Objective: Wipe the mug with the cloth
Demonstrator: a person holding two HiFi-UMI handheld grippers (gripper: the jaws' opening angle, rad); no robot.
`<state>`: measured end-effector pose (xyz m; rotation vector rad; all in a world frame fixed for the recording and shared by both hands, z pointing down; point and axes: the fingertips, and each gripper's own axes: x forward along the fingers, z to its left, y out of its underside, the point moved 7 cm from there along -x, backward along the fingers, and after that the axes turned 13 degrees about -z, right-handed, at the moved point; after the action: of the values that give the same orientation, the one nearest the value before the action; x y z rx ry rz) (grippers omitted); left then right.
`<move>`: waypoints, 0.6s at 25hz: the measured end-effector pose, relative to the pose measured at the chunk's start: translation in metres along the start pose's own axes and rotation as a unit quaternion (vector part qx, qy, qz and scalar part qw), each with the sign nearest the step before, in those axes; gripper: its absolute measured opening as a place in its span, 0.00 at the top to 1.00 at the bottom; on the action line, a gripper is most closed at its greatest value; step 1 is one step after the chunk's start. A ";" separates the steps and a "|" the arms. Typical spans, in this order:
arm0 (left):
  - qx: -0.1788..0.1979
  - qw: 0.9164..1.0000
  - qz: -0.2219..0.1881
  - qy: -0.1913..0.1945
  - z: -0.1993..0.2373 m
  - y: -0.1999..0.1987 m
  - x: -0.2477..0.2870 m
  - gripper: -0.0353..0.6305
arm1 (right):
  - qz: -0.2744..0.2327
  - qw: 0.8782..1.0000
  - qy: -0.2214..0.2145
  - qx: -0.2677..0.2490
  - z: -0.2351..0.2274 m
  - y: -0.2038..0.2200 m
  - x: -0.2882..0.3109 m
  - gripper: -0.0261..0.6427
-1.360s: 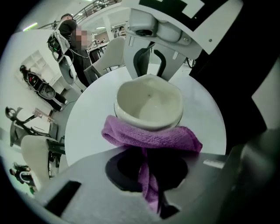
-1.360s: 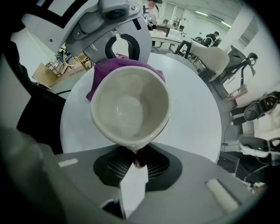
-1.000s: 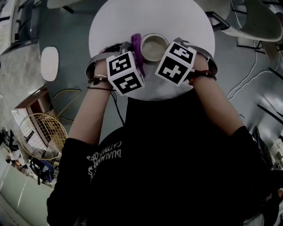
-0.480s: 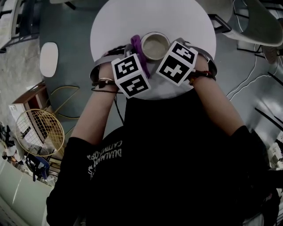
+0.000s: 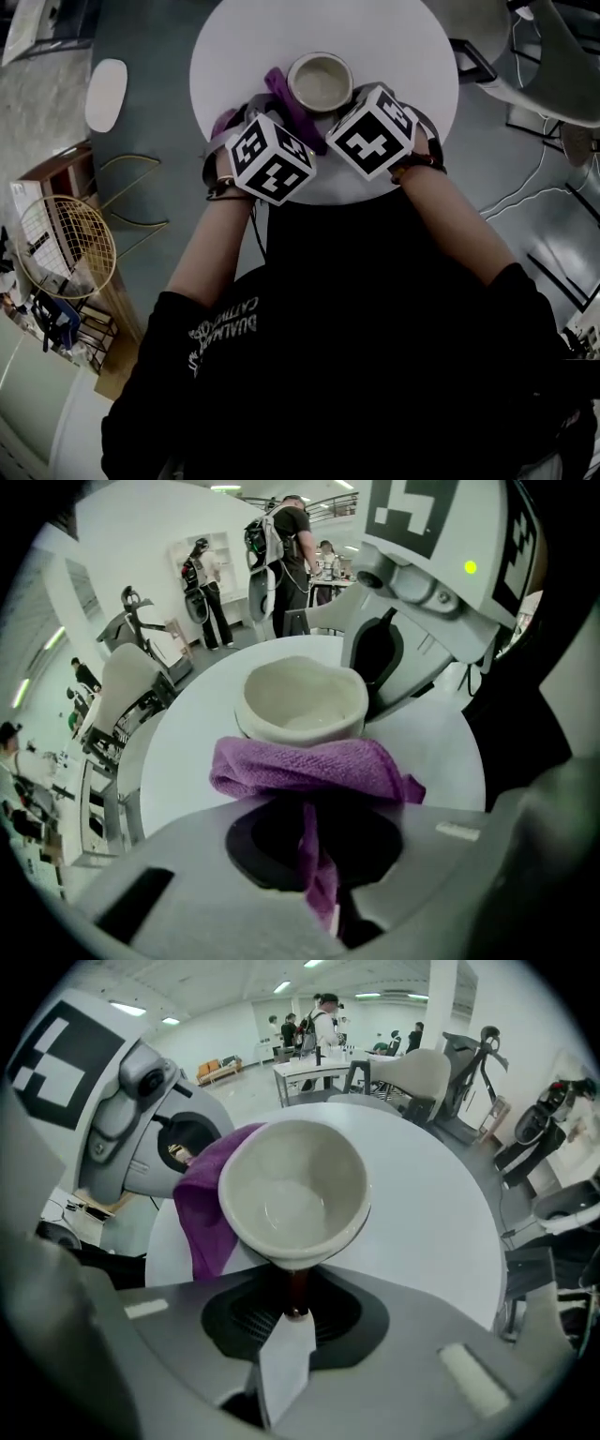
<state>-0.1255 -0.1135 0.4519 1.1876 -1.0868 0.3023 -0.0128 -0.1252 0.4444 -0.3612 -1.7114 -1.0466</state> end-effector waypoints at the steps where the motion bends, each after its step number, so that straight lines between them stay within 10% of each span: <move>1: -0.008 1.000 0.001 -0.008 -0.004 0.000 0.000 0.91 | -0.004 1.000 0.000 -0.008 0.000 0.000 0.000 0.86; 15: -0.076 0.996 0.029 -0.039 -0.041 -0.016 0.002 0.91 | -0.013 0.991 -0.046 -0.122 -0.003 0.004 -0.012 0.86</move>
<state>-0.0918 -0.0855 0.4450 1.0394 -1.1930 0.2157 -0.0036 -0.1226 0.4360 -0.5521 -1.6750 -1.2810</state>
